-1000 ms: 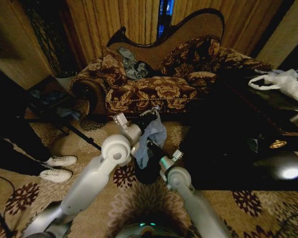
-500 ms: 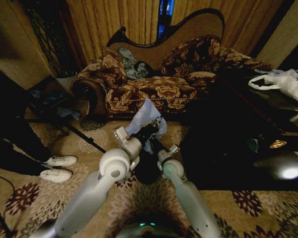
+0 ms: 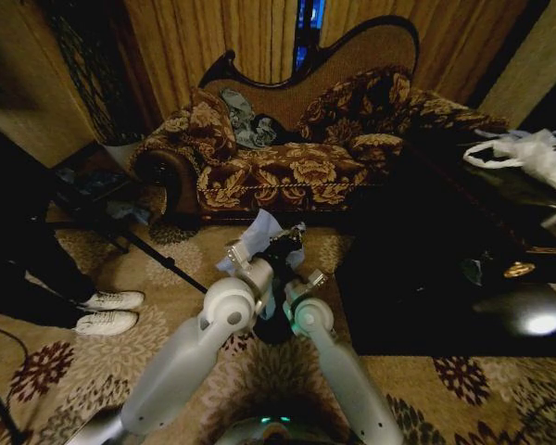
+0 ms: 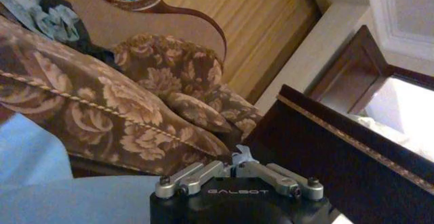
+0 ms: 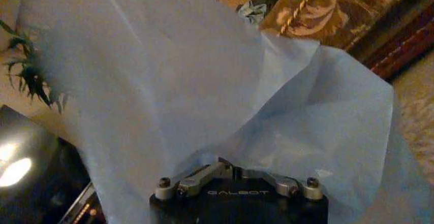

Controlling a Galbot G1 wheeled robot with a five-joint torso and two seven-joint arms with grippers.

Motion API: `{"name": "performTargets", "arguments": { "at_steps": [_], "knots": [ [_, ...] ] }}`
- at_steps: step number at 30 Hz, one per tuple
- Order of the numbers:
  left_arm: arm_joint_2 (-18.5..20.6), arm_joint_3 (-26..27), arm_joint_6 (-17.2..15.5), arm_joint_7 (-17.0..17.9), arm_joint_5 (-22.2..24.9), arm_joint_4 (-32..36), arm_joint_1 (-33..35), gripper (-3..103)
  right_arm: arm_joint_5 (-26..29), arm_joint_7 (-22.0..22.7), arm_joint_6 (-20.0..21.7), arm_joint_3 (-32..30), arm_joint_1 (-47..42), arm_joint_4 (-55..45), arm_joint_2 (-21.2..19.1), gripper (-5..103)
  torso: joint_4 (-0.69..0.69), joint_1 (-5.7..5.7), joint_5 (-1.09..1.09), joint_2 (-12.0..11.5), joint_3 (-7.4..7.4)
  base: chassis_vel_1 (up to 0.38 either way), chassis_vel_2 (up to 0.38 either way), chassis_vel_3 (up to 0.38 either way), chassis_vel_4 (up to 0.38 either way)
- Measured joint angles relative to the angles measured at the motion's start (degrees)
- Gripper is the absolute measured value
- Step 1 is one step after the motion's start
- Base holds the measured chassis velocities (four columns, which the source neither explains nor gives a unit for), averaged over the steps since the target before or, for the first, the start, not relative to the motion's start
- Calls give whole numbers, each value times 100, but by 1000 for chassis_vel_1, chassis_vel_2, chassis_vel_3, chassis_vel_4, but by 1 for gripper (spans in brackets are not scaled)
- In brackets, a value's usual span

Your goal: Place a garbage bag over the trash bin.

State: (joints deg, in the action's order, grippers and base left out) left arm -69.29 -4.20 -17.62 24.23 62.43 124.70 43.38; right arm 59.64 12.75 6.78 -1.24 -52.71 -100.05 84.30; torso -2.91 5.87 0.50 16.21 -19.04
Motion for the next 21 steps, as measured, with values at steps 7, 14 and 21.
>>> {"name": "performTargets", "arguments": {
  "at_steps": [7, 14, 21],
  "knots": [
    [-96, -66, -5, 20, -58, 123, 151, 0, -309, -149, -88, -98, 69, 382, 213, 0, -1, 0, 0, 0, 0, 0, 0, 0, 0],
    [-125, -59, 71, -195, -273, 143, 511, 0, -269, 109, -144, -23, 267, 449, 573, 0, 1, 1, 0, 0, 0, 0, 0, 0, 0],
    [-189, -113, 259, -466, -459, -8, 559, 0, -173, 269, -150, 16, 328, 528, 661, 0, 0, 1, 0, 0, 0, 0, 0, 0, 0]
  ]
}}
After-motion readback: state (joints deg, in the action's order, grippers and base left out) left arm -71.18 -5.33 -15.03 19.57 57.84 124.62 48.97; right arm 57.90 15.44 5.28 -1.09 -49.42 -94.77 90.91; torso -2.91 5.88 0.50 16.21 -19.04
